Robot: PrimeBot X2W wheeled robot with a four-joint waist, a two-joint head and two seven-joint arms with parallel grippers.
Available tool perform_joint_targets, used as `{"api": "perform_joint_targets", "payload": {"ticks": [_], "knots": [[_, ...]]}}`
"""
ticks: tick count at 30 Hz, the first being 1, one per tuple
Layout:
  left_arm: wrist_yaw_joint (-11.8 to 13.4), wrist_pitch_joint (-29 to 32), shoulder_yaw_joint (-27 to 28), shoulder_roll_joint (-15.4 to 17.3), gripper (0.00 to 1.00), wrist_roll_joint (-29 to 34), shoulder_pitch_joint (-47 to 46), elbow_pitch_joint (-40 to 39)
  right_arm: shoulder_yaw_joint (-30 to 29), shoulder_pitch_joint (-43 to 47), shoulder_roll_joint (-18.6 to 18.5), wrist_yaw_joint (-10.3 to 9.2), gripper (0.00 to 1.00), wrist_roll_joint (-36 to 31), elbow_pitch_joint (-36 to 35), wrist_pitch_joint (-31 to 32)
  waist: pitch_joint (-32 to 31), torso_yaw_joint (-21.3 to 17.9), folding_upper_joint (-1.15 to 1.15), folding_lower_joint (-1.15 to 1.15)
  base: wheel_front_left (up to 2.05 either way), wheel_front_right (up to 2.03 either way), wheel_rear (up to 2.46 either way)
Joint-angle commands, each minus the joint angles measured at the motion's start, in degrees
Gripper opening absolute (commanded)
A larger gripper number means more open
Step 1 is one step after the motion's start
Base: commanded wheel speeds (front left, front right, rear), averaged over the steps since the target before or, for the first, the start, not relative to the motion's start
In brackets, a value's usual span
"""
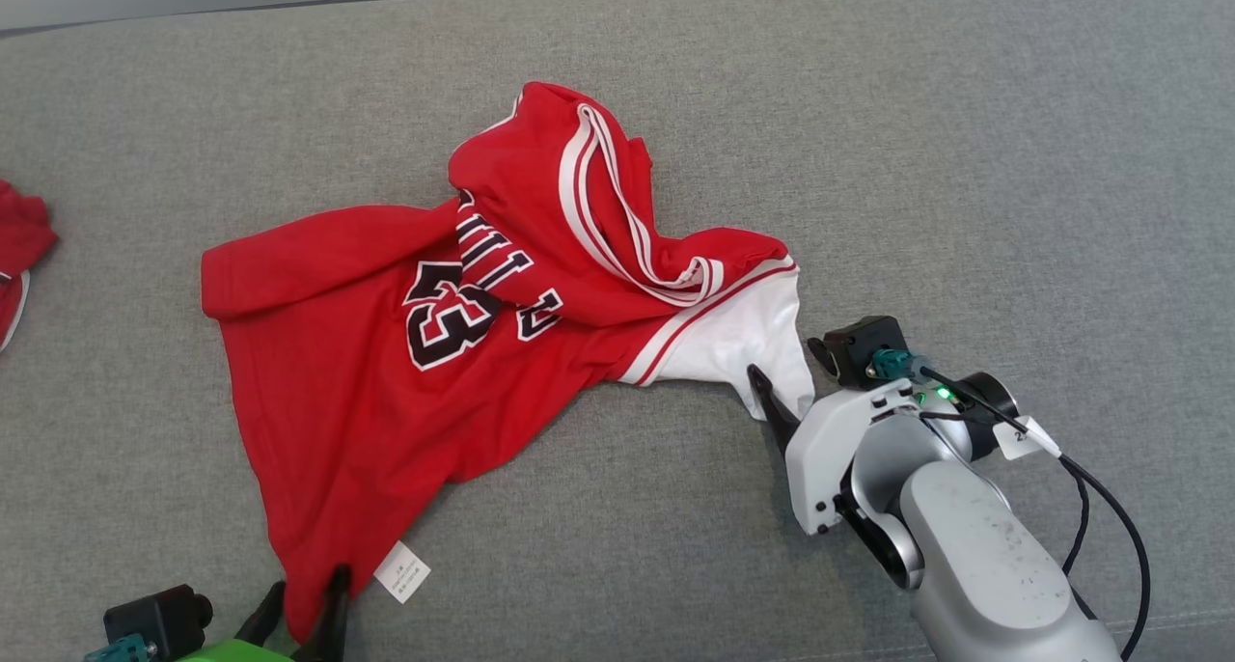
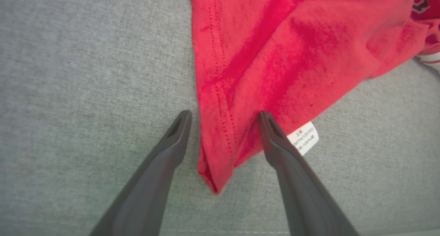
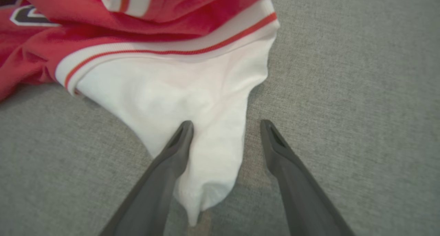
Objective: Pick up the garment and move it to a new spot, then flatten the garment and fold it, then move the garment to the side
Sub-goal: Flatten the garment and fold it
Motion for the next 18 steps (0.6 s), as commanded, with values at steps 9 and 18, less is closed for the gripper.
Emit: {"api": "perform_joint_targets", "payload": {"ticks": [9,18], "knots": [[-1.4,0.7,-3.1,0.1,0.15,-1.4,-1.1,4.8,2.3,0.6,-0.1,-0.04,0.00,2.6,2.3,0.9,0.2,0.4,0.00,0.00,0.00,0.00,0.00],[-2.0,-1.3,-3.0,0.9,0.00,-6.2,-0.3,2.7,-4.9,2.9,-0.1,-0.06,0.00,18.2,-6.0,-2.9,-2.0,0.1,0.00,0.00,0.00,0.00,0.00]]}}
